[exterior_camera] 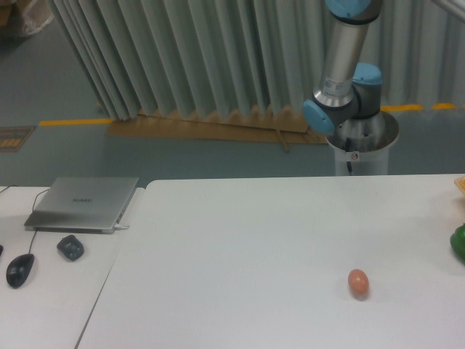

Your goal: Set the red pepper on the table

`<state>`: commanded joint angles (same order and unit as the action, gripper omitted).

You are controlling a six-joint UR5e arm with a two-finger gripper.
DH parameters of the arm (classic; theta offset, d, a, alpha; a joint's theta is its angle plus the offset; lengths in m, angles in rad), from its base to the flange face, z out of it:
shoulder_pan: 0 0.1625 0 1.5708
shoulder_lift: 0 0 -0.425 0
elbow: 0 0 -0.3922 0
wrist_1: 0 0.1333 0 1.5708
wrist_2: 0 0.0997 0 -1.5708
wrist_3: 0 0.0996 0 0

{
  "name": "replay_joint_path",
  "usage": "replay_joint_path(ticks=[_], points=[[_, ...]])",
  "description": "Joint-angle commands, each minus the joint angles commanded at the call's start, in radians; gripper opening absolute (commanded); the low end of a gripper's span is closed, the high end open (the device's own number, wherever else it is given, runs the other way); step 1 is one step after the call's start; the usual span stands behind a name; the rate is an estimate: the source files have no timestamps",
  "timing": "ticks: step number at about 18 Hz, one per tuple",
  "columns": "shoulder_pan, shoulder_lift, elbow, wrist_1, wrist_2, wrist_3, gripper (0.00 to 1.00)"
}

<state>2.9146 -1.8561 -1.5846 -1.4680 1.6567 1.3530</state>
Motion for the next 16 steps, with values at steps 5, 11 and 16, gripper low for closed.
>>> replay_joint_path(ticks=[5,11,16], points=[[0.012,-0.009,-0.024,0.035,-0.002,-0.005,1.0],[0.08,-0.02,-0.044,0.124,0.047,-0.006,1.0],[0.039,-0.012,-0.023,0.069,0.162,0.551,1.0]])
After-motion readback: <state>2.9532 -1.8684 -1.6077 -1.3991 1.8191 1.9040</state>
